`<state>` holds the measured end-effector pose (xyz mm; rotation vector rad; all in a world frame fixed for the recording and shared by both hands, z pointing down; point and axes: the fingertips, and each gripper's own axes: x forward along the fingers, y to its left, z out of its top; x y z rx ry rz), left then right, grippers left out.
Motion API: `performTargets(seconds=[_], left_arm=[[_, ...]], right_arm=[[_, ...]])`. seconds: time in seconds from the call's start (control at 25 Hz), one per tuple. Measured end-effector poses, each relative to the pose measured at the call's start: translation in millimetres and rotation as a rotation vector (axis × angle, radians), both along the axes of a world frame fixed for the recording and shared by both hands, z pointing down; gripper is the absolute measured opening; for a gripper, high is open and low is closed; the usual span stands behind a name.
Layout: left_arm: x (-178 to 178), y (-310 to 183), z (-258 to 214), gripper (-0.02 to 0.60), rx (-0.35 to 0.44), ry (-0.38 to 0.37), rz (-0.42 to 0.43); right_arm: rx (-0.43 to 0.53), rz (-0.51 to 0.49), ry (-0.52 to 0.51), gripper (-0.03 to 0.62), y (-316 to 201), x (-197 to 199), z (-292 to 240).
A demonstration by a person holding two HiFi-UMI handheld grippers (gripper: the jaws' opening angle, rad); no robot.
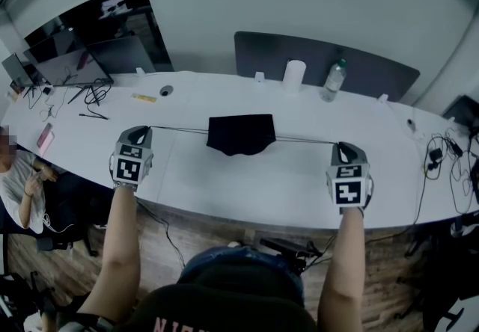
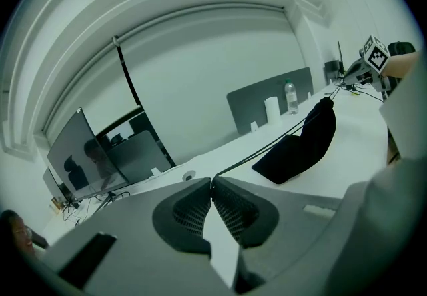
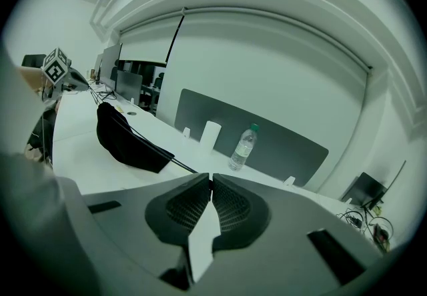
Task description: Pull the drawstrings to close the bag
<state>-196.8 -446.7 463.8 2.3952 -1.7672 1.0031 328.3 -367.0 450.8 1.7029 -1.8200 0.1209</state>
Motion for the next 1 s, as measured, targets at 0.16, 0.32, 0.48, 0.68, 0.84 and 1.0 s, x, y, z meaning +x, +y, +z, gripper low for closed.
performTargets(seconds=[0.16, 0.32, 0.48, 0.68, 0.84, 1.0], left_arm=[[-6, -1, 0, 0.015, 0.001, 0.004, -0.008], [-11, -2, -2, 0.015, 0.004, 0.015, -0.016], [-15, -1, -2, 0.015, 0.006, 0.017, -0.023], [-17, -1, -3, 0.015, 0.007, 0.018, -0.024], [-15, -2, -3, 0.015, 0.010, 0.076, -0.037], [-13, -10, -17, 0.015, 0.037, 0.266, -0.096]], right_arm=[[0.002, 0.006, 0.004, 0.008, 0, 1, 0], [0.003, 0.010, -0.014, 0.008, -1, 0, -1], [0.003, 0.008, -0.010, 0.008, -1, -1, -1], [0.001, 0.012, -0.005, 0.008, 0, 0, -2], [0.012, 0.042, -0.033, 0.008, 1, 1, -4], [0.064, 0.121, -0.157, 0.009, -5, 5, -19]])
